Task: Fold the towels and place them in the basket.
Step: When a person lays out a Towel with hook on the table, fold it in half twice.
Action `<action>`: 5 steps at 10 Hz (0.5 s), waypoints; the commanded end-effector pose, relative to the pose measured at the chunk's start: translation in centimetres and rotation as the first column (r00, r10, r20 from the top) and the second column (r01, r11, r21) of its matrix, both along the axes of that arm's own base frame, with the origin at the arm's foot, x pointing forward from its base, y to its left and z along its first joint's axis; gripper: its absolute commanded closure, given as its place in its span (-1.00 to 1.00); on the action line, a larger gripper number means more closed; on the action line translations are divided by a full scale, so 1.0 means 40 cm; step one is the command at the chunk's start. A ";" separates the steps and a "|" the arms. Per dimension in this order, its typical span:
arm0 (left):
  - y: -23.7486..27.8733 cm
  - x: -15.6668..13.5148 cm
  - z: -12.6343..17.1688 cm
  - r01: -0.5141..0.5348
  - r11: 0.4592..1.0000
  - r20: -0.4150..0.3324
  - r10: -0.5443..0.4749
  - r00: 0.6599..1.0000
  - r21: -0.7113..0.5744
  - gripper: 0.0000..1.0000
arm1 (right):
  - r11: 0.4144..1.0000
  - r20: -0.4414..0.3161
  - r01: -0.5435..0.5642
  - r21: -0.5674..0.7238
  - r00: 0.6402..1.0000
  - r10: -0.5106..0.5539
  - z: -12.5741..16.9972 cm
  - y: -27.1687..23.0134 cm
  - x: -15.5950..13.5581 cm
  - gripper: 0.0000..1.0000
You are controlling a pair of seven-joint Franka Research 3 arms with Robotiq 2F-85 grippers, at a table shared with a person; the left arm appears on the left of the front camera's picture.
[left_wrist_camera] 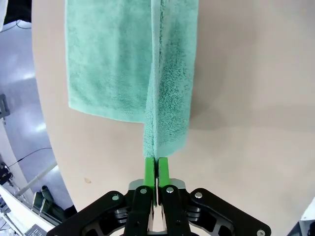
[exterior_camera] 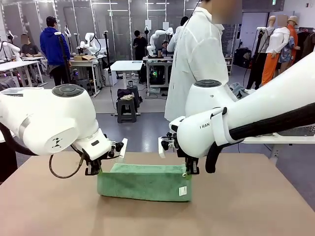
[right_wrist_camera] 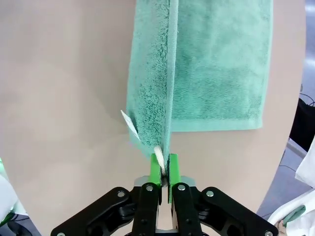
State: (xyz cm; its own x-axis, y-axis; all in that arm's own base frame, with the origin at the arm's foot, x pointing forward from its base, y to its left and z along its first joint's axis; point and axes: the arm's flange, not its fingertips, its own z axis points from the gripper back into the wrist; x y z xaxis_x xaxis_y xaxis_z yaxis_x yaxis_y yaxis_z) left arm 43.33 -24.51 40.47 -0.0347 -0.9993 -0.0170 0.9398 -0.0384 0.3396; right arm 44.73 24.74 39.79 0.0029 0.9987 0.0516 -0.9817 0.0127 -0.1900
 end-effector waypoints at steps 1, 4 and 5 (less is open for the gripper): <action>-0.019 0.026 0.004 -0.019 0.999 0.002 0.019 1.000 0.032 0.93 | 1.000 0.031 -0.003 -0.022 1.000 0.003 0.000 0.011 0.029 0.84; 0.000 0.000 0.000 0.000 1.000 0.000 0.000 1.000 0.000 0.93 | 1.000 0.000 0.000 0.000 1.000 0.000 0.000 0.000 0.000 0.84; 0.000 0.000 0.000 0.000 1.000 0.000 0.000 1.000 0.000 0.93 | 1.000 0.000 0.000 0.000 1.000 0.000 0.000 0.000 0.000 0.84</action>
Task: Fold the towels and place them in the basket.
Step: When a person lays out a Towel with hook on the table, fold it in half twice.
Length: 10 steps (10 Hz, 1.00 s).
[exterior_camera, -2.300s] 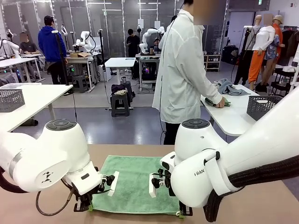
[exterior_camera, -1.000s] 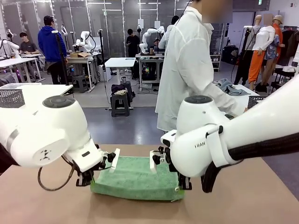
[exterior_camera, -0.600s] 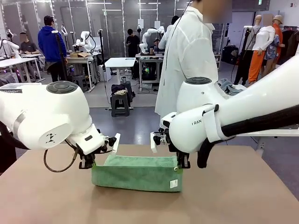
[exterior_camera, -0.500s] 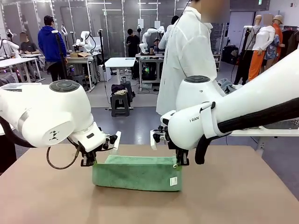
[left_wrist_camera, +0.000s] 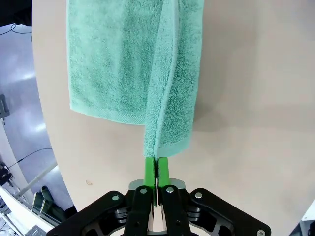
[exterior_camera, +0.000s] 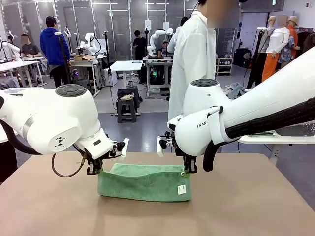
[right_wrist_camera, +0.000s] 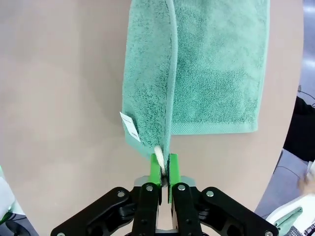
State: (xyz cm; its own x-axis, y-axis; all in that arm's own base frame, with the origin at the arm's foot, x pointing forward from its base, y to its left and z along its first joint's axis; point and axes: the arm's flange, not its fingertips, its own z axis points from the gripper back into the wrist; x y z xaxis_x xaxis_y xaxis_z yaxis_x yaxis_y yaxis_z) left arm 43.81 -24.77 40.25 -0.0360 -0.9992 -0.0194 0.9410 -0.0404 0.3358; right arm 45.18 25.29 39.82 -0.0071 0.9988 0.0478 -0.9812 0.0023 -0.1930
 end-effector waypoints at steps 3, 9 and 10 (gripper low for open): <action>-0.010 0.047 0.017 0.040 0.999 0.049 -0.041 0.998 0.025 0.93 | 0.999 0.008 -0.021 0.035 1.000 0.021 0.003 -0.007 0.064 0.84; 0.033 0.267 0.041 0.040 0.998 0.037 -0.038 0.999 -0.040 0.93 | 0.999 0.041 -0.035 0.025 0.999 0.034 0.007 -0.029 0.249 0.84; 0.036 0.297 0.036 0.046 0.998 0.036 -0.044 0.998 -0.051 0.93 | 0.999 0.045 -0.030 0.020 0.999 0.029 -0.004 -0.032 0.275 0.84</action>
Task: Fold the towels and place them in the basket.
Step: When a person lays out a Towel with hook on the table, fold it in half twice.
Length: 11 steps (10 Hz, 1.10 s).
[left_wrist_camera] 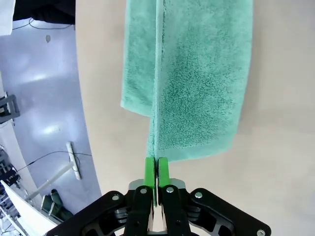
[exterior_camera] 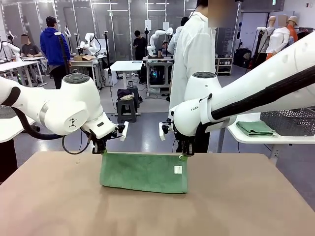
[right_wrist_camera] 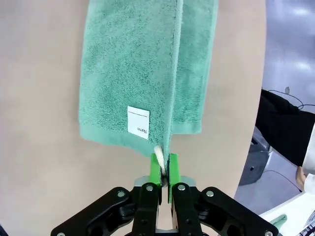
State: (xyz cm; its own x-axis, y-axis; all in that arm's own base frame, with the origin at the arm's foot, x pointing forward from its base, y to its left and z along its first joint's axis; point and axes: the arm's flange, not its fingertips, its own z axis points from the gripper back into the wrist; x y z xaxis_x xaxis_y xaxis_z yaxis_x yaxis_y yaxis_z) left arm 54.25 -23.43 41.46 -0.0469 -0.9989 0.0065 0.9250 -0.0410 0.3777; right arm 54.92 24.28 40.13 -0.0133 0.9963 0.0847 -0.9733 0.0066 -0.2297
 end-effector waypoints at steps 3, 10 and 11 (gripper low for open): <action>0.004 0.110 -0.034 0.022 0.999 -0.030 -0.023 0.999 -0.041 0.93 | 1.000 -0.002 0.012 -0.022 1.000 -0.012 -0.059 -0.016 0.096 0.84; 0.041 0.182 -0.118 -0.005 0.997 -0.068 -0.001 0.998 -0.082 0.93 | 0.999 -0.029 0.034 -0.023 0.999 -0.034 -0.151 -0.026 0.165 0.84; 0.043 0.192 -0.126 0.003 0.996 -0.062 -0.008 0.998 -0.086 0.93 | 0.999 -0.016 0.030 -0.033 0.999 -0.031 -0.154 -0.027 0.172 0.84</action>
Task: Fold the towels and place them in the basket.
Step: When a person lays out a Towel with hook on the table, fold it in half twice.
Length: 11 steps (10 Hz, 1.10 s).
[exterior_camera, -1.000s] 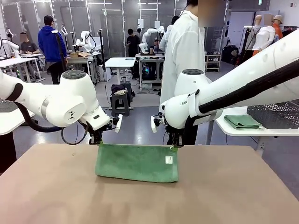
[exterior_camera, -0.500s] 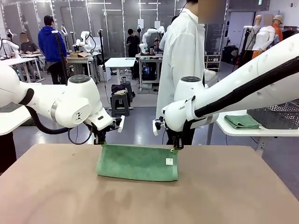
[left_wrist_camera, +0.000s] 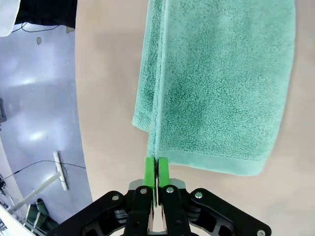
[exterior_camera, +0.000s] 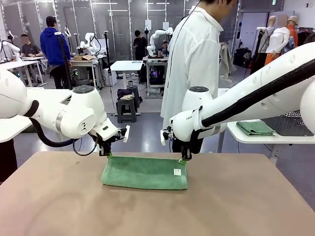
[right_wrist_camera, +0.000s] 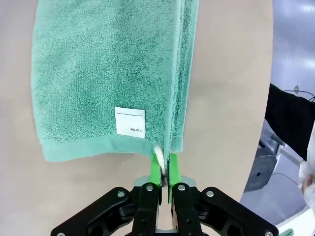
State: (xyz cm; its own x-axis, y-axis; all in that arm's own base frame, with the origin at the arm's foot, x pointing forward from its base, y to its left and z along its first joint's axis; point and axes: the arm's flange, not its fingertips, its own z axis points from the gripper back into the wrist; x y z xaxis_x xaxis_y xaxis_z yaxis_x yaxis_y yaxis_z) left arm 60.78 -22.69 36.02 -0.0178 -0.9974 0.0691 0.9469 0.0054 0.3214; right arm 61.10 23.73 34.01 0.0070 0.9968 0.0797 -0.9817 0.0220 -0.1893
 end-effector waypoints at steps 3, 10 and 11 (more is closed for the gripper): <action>0.030 0.014 0.023 0.034 0.999 0.052 -0.032 0.998 -0.028 0.36 | 1.000 0.058 0.010 -0.011 0.998 -0.010 0.008 -0.017 0.010 0.16; 0.089 -0.203 0.285 0.084 0.983 0.002 -0.085 0.996 -0.166 -1.00 | 0.997 0.036 -0.032 0.074 0.999 0.029 0.261 -0.066 -0.207 -1.00; 0.113 -0.253 0.340 0.089 0.979 0.008 -0.089 0.996 -0.186 -1.00 | 0.995 0.057 -0.039 0.089 0.998 0.034 0.322 -0.084 -0.267 -1.00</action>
State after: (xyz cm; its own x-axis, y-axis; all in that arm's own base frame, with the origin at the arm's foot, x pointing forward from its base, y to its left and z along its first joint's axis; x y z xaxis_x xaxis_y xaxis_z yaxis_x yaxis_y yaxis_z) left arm 53.23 -21.60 47.25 -0.0979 -0.9664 0.2375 0.9365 -0.0088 0.3505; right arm 53.58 22.83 44.75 -0.0086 0.9898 0.1425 -0.9684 0.0272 -0.2480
